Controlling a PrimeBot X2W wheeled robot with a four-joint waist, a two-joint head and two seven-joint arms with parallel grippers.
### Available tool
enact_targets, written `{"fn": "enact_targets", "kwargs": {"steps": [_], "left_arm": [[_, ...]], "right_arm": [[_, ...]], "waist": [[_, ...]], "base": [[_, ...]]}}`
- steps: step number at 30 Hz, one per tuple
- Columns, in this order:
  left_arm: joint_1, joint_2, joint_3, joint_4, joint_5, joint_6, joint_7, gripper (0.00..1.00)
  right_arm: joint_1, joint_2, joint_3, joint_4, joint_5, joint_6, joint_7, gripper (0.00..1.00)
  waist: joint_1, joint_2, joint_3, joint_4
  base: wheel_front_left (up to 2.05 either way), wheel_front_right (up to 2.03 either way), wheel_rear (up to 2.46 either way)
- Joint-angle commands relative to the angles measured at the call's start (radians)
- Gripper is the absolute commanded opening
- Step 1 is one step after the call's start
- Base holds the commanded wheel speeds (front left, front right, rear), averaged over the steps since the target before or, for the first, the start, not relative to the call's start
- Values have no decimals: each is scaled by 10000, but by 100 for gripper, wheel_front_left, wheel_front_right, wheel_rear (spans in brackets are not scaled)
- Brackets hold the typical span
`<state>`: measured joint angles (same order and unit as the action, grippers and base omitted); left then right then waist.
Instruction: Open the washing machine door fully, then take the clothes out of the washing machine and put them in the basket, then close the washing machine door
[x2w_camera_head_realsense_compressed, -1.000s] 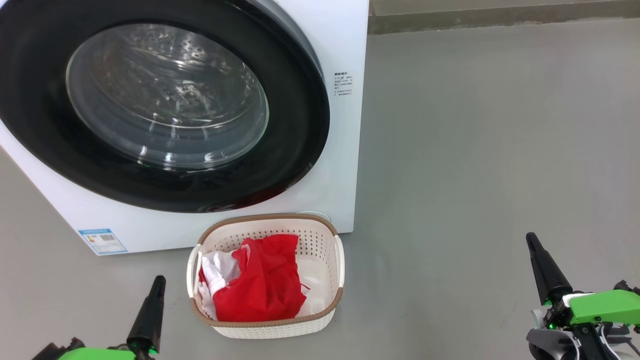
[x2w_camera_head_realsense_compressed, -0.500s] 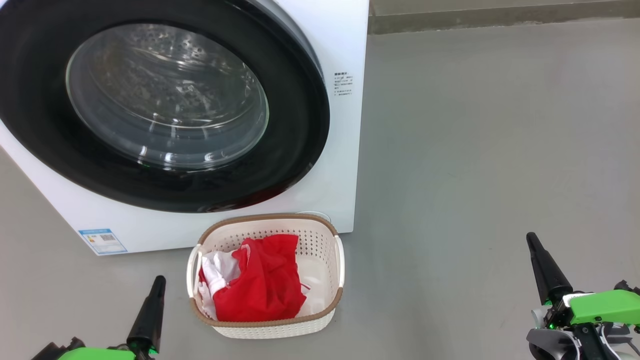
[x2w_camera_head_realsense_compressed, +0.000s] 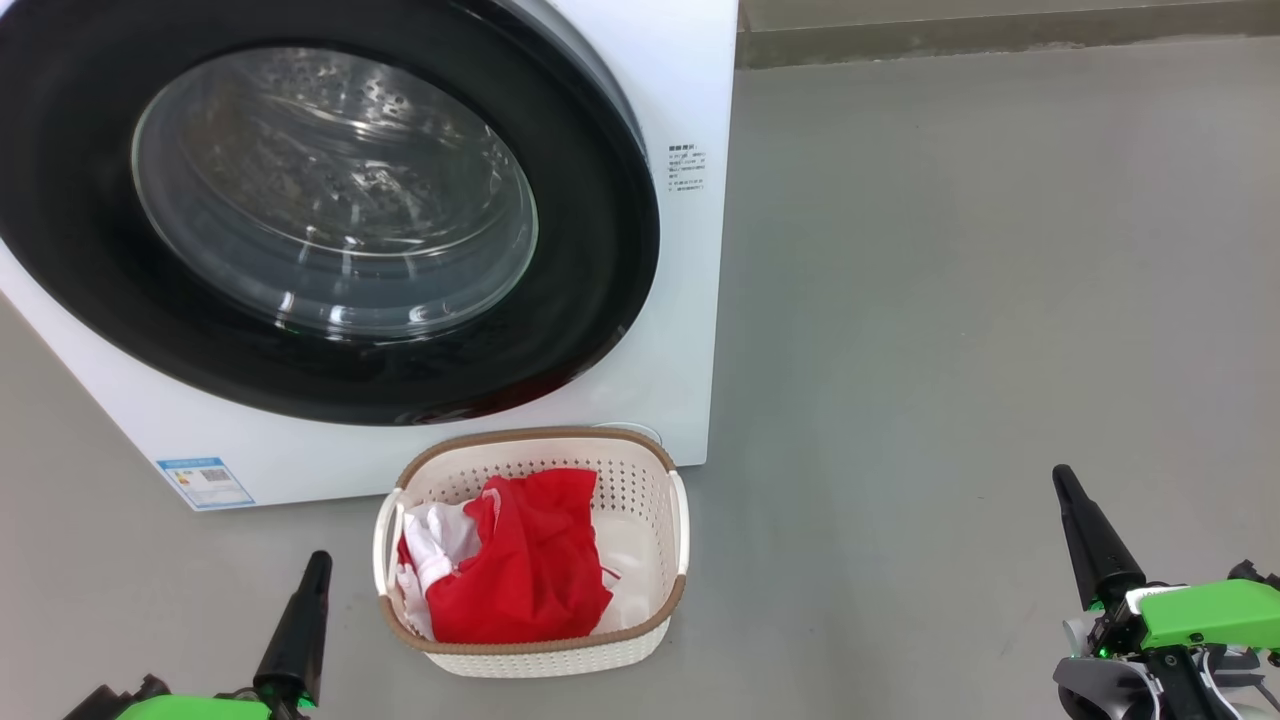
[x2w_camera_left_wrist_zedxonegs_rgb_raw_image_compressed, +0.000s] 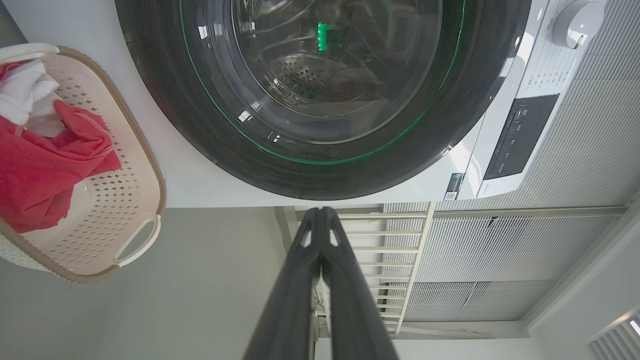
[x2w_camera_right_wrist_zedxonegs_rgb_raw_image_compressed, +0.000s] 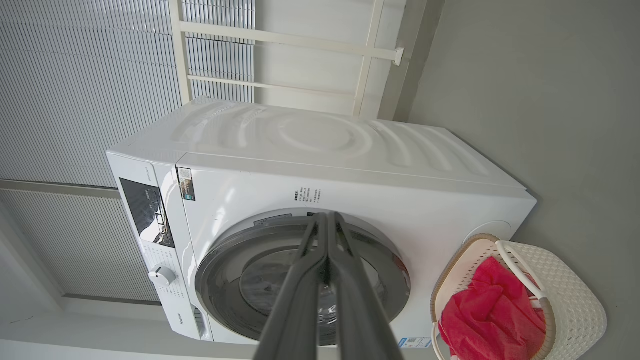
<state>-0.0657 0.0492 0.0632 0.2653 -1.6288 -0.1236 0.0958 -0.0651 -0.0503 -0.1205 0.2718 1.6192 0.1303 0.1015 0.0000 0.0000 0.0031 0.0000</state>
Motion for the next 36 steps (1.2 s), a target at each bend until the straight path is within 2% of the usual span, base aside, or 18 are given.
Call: {"fn": "enact_targets", "kwargs": {"steps": [1,36], "left_arm": [[-410,117,363,-207,84,-71,59,0],[-415,74,425,-205,136,-71,110,0]], "right_arm": [[-420,-63,149,-275,-39,4,51,0],[-423,-35,109,-273,-72,4,83,0]], "waist": [[0,0,0,0],[0,0,0,0]], "base": [[0,0,0],[0,0,0]]}}
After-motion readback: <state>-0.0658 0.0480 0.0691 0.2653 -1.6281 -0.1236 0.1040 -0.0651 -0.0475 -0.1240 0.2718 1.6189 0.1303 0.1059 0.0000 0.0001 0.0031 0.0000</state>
